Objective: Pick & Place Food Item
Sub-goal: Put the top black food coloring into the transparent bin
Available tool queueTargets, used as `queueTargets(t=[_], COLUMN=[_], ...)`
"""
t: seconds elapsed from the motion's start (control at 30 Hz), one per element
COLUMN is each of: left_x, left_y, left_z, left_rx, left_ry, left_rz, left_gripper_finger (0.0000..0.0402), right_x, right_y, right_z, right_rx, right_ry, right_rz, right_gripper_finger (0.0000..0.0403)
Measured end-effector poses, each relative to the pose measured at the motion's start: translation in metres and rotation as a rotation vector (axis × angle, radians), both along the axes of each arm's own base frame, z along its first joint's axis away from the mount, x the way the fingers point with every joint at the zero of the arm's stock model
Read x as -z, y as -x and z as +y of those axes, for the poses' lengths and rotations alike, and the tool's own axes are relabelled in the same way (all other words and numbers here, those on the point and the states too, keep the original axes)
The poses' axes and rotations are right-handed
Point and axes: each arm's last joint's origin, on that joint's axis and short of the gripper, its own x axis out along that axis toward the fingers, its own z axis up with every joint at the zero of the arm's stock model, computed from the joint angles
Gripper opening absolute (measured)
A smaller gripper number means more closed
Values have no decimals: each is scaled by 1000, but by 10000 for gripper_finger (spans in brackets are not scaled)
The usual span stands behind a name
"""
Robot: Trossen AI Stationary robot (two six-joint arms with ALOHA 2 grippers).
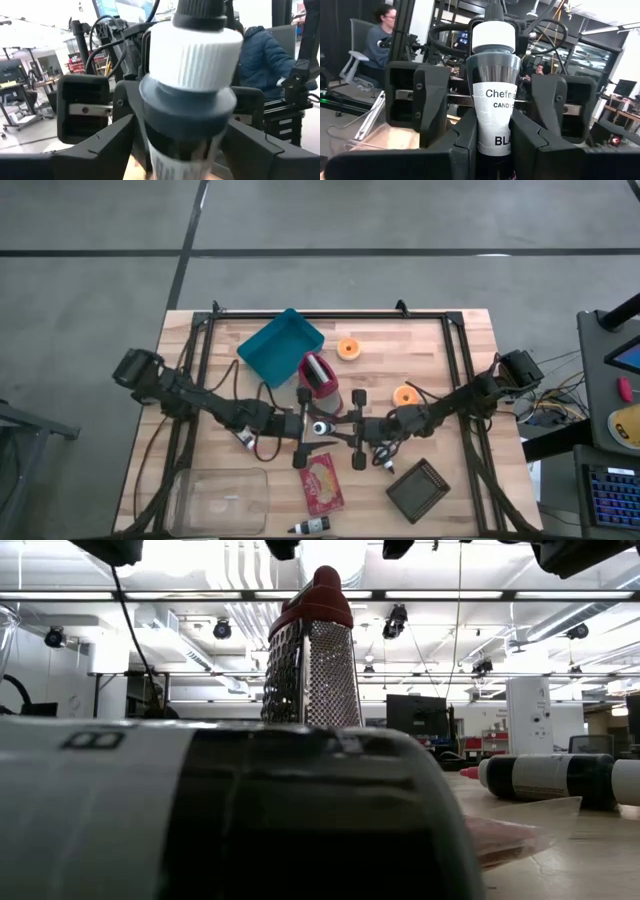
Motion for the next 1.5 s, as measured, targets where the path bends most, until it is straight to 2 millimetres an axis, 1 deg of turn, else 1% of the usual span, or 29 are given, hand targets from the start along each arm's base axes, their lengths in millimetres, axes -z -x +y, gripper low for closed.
queueTargets(t=[0.1,0.3,0.47,0.67,0.73,0.8,1.1,1.5], left_x=[-6,-13,-9,-9,-10,-10,-9,-9], left_y=[3,18,19,19,19,19,19,20], left_z=[0,5,6,6,6,6,4,3], left_rx=[3,2,2,2,1,0,22,25], left_ry=[-11,-9,-9,-7,-10,-16,-39,-70], left_rz=[-17,-37,-28,-34,-40,-42,-45,-46], left_gripper_finger=[275,275,275,270,256,234,105,103], right_x=[1,2,2,2,2,2,2,2], right_y=[0,0,0,0,0,0,0,0], right_z=[1,1,0,0,0,0,0,1], right_rx=[-1,0,0,0,0,0,2,-8], right_ry=[4,8,7,7,8,8,8,15], right_rz=[10,19,18,18,18,18,15,19], right_gripper_finger=[71,71,71,71,71,71,71,71])
